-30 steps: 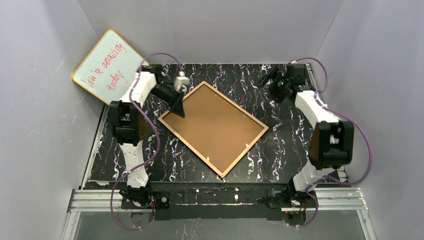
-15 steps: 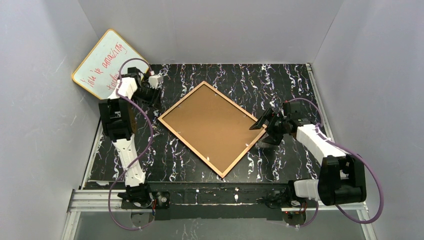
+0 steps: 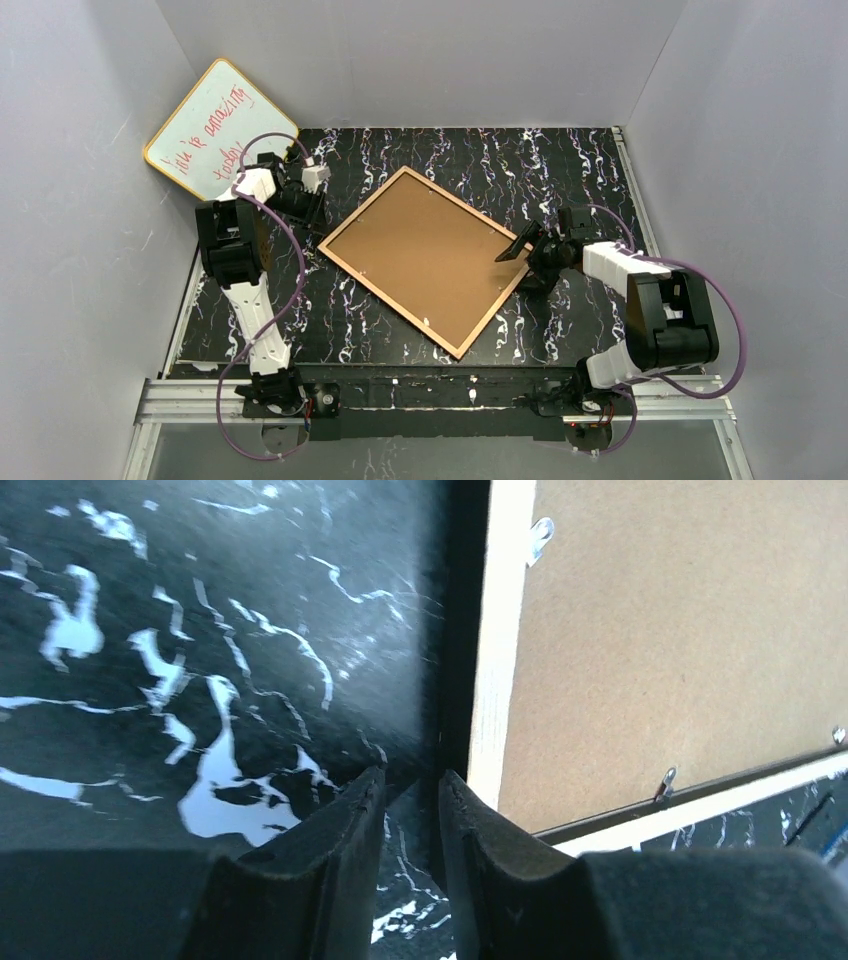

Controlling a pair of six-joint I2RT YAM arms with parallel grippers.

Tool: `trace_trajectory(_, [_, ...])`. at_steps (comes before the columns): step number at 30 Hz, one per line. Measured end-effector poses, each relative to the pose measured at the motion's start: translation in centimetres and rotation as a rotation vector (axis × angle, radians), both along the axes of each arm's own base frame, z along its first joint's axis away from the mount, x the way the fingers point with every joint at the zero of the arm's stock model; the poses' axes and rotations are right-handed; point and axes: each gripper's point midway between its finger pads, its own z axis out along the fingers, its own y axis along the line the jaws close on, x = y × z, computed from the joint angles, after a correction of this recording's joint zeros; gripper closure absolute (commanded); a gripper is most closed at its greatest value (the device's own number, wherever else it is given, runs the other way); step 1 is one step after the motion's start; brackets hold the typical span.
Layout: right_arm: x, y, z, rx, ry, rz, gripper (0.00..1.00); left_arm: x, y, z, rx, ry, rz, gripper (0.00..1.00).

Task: Put the photo into the frame
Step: Adjust the photo frame at the center of the board, then install the photo frame at the center of the board.

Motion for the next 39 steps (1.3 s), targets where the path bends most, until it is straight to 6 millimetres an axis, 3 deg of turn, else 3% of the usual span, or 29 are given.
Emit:
trace_trajectory(4, [2.0, -0.6, 0.0, -0.040, -0.016, -0.026, 0.01, -2.2, -0.7, 0.0, -0.044, 0.021, -0.056, 0.74])
trace_trajectory(8, [4.7, -2.4, 0.5, -0.157, -0.065, -0.073, 0.01, -7.0, -2.1, 0.0, -0.098, 0.111, -0.124, 0.74])
trace_trajectory(13, [7.5, -3.7, 3.3, -0.241, -0.157, -0.119, 0.01, -13.6, -4.3, 0.2, -0.166, 0.292, -0.213, 0.73])
trace_trajectory(17, [8.4, -2.3, 5.9, -0.209, -0.232, -0.118, 0.03, -15.1, -4.7, 0.8, -0.186, 0.334, -0.250, 0.72])
trace_trajectory(19, [8.0, -0.1, 6.4, -0.178, -0.245, -0.083, 0.04, -15.1, -4.6, 1.2, -0.200, 0.333, -0.247, 0.70])
trace_trajectory(24, [4.7, 11.3, 7.0, -0.035, -0.255, 0.139, 0.09, -14.7, -4.7, 2.5, -0.244, 0.321, -0.245, 0.67])
trace_trajectory(28, [1.5, 18.2, 6.1, 0.064, -0.215, 0.263, 0.15, -14.9, -5.1, 2.9, -0.277, 0.324, -0.246, 0.68])
trace_trajectory(35, [-0.1, 26.1, 4.7, 0.157, -0.163, 0.357, 0.21, -16.8, -5.4, 1.9, -0.296, 0.384, -0.228, 0.75])
trace_trajectory(39, [-0.9, 30.0, 4.5, 0.203, -0.149, 0.403, 0.23, -16.8, -5.3, 1.0, -0.275, 0.386, -0.212, 0.78])
